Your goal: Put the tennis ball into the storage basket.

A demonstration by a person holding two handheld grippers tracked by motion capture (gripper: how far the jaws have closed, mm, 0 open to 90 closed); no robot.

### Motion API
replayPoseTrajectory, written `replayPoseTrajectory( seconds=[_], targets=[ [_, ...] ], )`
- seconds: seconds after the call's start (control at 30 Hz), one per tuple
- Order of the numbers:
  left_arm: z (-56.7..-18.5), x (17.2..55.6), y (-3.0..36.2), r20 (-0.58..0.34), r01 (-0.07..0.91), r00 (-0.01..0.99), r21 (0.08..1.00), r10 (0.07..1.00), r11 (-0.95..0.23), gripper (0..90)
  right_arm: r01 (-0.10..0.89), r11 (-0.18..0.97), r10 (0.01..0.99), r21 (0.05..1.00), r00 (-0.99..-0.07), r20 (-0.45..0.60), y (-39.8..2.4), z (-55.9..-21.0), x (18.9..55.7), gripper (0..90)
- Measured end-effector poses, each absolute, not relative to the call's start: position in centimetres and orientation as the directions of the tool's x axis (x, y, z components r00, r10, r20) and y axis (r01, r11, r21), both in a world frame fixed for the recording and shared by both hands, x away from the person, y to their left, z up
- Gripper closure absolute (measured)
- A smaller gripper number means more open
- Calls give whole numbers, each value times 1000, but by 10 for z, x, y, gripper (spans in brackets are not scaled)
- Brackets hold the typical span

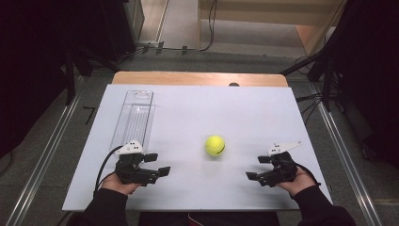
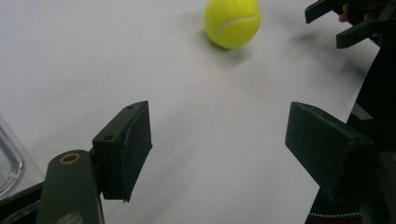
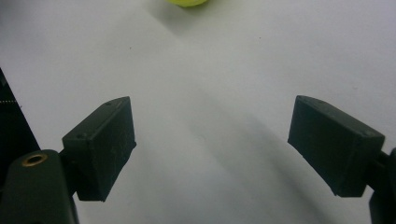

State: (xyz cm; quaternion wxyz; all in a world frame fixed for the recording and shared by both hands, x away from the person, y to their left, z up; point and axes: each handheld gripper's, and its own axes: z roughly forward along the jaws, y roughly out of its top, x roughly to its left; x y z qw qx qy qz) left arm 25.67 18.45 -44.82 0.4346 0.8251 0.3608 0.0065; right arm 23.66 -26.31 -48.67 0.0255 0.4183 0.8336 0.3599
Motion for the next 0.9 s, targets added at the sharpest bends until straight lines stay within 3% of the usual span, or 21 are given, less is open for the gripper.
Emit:
replayPoseTrajectory(
  seconds=[0.33, 0.53, 0.67, 0.9],
  targets=[
    [-443, 259, 168, -296, 592, 747, 705, 595, -392, 235, 678, 390, 718, 623, -648, 256, -263, -487, 237, 129],
    [-442, 263, 163, -298, 593, 755, 692, 584, -413, 176, 675, 383, 720, 630, -646, 255, -264, -486, 236, 129],
    [-444, 265, 157, -302, 592, 764, 680, 571, -432, 0, 678, 384, 721, 627, -645, 255, -264, -486, 236, 129],
    [-444, 266, 149, -283, 569, 784, 685, 553, -456, 0, 678, 384, 721, 627, -644, 255, -264, -486, 236, 129]
  ],
)
